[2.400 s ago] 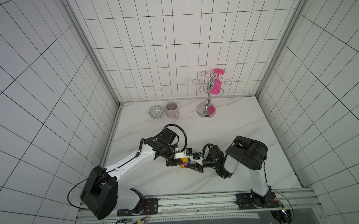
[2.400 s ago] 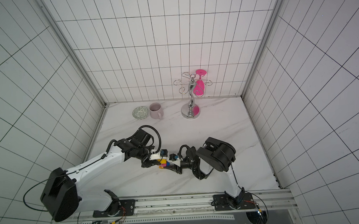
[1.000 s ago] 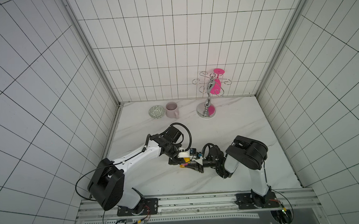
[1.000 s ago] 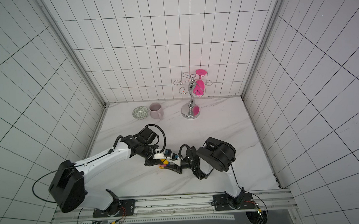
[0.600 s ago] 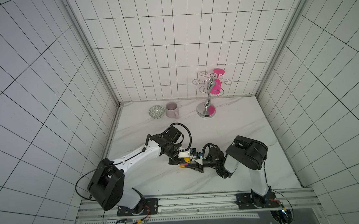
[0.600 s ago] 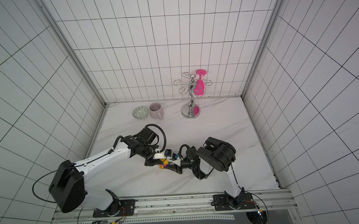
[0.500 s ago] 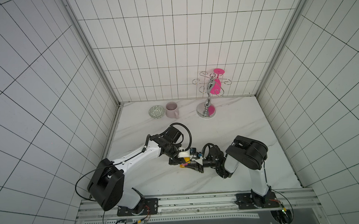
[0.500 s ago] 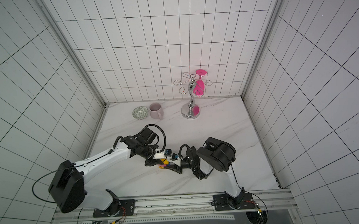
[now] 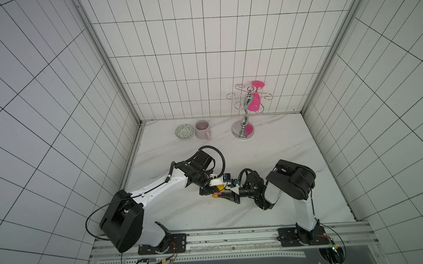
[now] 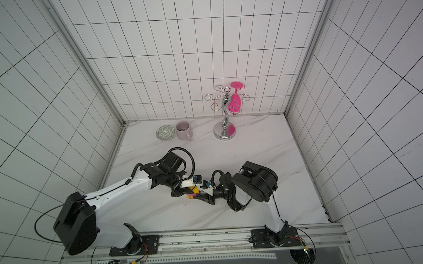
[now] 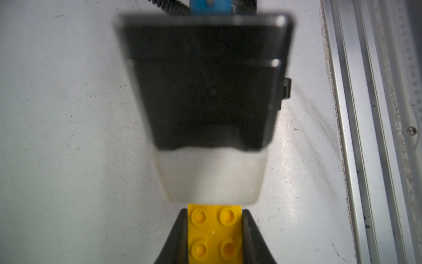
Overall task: Assemble the letter s with lego
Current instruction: Assemble the lego brick with the lego brick.
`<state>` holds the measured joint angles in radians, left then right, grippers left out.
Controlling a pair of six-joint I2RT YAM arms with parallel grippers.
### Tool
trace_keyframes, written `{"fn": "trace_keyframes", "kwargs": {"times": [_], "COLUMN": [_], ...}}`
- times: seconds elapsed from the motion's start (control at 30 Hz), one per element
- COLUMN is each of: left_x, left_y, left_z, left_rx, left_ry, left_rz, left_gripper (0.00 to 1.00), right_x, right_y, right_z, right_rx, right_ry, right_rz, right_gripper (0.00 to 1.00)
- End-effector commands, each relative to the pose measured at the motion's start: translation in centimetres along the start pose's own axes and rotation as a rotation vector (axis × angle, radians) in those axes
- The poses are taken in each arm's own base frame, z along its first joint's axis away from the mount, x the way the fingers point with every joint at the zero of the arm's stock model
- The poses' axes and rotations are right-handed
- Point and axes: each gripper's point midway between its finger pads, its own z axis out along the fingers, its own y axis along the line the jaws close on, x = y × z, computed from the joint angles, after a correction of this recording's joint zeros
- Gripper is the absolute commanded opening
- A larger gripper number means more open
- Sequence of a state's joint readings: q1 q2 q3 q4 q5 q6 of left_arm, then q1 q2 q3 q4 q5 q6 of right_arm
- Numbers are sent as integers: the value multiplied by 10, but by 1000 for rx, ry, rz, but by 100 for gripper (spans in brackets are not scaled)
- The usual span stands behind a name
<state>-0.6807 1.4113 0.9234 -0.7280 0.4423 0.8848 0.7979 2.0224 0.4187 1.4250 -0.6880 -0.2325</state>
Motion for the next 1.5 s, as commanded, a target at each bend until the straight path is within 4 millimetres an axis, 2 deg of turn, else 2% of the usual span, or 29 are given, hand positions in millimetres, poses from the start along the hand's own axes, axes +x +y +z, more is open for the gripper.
{"fn": "trace_keyframes", "kwargs": {"times": [0.0,0.1,0.2,0.23,0.27,0.3,0.53,0.6,0.73,0.8,0.97,1.0,1.13,1.2,1.3,1.47], "left_x": [10,10,9,9,8,8,3,6,5,7,11,12,20,23,23,6], "left_y": [-4,-2,0,0,2,2,9,13,19,19,18,17,12,10,8,12], "left_z": [14,11,7,6,4,3,-11,-14,-32,-39,-51,-52,-56,-54,-46,-34], "left_rx": [19,5,-18,-22,-29,-31,-69,-93,-151,-172,-207,-210,-229,-237,-229,-192], "left_ry": [11,3,-6,-7,-10,-16,-48,-54,-122,-139,-153,-148,-130,-133,-170,-287], "left_rz": [-34,-36,-43,-42,-40,-41,-46,-59,-114,-121,-134,-135,-133,-141,-158,-189], "left_gripper": [14,21,40,54,88,98,98,98,98,98,98,98,98,98,98,98], "right_x": [8,8,7,7,8,7,6,7,4,3,4,5,4,-5,-35,-85], "right_y": [-2,-2,-2,-2,-2,-1,-1,-2,-2,-2,-2,-3,-6,-9,-10,-4], "right_z": [-2,-2,-2,-2,-2,-2,-2,-3,-4,-4,-7,-9,-32,-47,-65,-85], "right_rx": [15,14,15,14,14,13,15,17,19,21,34,50,143,195,238,227], "right_ry": [17,17,16,16,17,16,14,16,10,10,19,25,47,31,-16,34], "right_rz": [-18,-18,-20,-21,-20,-22,-24,-20,-15,-14,4,9,60,94,137,104], "right_gripper": [27,28,29,29,29,29,29,33,64,73,89,97,100,100,100,100]}}
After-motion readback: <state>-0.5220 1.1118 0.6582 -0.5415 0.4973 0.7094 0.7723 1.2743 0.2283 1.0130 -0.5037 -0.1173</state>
